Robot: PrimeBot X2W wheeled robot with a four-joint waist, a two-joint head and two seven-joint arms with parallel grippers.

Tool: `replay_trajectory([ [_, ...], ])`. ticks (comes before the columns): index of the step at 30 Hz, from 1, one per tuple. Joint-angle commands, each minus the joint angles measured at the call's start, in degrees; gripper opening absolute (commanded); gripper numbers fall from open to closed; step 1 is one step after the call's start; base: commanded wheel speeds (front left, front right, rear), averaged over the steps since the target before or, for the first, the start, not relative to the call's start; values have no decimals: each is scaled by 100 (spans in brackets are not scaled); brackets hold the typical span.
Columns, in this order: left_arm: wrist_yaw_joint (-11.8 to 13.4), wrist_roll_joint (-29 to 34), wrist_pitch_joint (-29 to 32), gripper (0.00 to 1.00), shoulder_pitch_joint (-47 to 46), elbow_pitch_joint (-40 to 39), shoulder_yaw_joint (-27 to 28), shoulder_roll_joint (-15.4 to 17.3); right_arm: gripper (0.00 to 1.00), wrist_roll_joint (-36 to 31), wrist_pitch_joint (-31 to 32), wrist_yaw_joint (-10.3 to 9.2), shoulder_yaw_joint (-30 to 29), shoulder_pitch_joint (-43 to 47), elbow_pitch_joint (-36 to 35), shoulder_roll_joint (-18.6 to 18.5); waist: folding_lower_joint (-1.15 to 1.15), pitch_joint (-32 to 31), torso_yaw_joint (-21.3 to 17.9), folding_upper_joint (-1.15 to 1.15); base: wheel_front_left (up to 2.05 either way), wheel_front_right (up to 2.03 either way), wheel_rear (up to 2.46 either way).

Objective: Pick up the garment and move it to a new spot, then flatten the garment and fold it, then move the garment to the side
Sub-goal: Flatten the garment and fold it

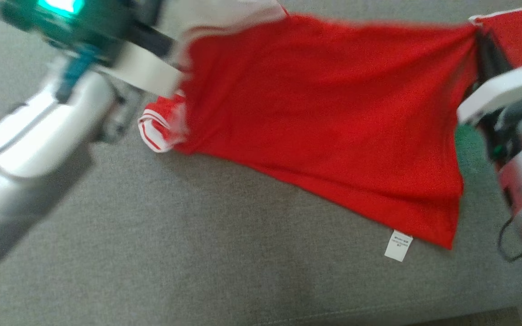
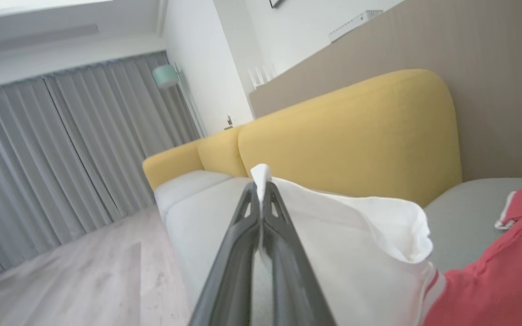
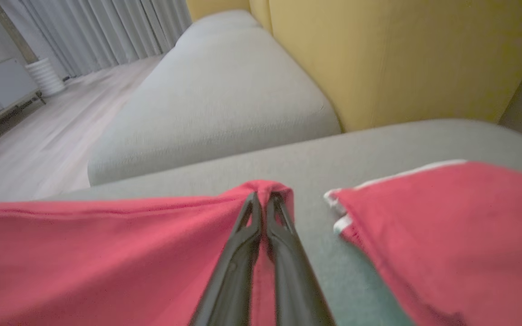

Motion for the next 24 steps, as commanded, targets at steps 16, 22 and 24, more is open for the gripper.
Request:
replay_trajectory([
  [16,-1359,38,-298,0,-3904,2370,1331,196,0,-95,284,37,490,-3810,-652,-697,0,974,47,0,0,0,0],
  [22,-1773,503,-404,0,-4477,2266,1901,33,0,-288,-79,37,642,-4553,-568,-751,0,1285,166,0,0,0,0],
  [24,-1981,645,-405,0,-4203,1986,2056,106,0,-255,-101,37,772,-4507,-572,-806,0,1414,250,0,0,0,0],
])
